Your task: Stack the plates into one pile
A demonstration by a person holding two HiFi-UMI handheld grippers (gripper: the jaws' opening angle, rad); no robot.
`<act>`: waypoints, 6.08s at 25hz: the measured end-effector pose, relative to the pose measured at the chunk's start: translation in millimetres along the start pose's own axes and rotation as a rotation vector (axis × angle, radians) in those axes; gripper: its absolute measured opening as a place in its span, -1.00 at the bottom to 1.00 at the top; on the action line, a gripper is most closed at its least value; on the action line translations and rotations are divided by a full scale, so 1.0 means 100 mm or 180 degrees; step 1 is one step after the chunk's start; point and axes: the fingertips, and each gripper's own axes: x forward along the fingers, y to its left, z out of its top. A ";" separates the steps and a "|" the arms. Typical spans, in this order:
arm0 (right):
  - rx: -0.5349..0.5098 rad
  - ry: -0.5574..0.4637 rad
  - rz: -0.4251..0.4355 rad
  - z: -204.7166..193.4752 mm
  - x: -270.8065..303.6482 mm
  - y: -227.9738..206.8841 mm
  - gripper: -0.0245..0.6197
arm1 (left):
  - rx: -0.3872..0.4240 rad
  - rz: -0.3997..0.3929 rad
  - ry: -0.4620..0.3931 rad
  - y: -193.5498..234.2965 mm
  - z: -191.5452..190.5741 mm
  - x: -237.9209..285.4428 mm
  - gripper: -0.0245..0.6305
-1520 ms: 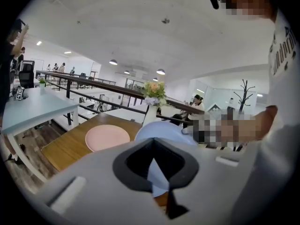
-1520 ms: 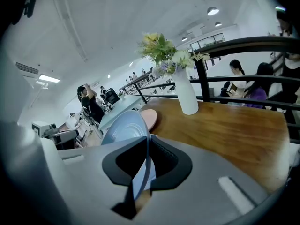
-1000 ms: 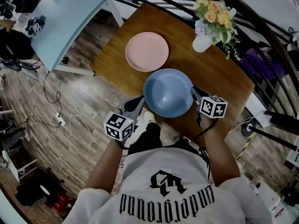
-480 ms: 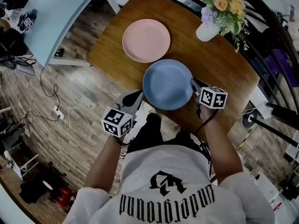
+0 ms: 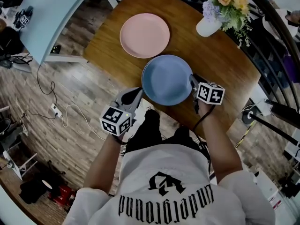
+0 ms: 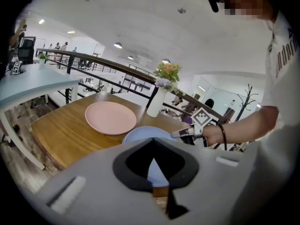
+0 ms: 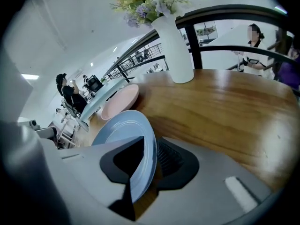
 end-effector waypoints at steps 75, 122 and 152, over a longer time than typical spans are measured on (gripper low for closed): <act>-0.1606 -0.0902 0.0785 1.09 -1.44 1.48 -0.91 | 0.0545 0.0169 -0.0583 -0.57 1.32 -0.37 -0.78; -0.0493 0.0331 0.0229 1.46 1.35 0.86 -0.64 | 0.0375 -0.0462 0.0380 1.47 1.26 1.21 -0.78; 0.0157 0.0196 0.0143 1.59 1.75 0.85 -0.86 | 0.0306 -0.0600 0.0502 1.80 1.16 1.34 -0.78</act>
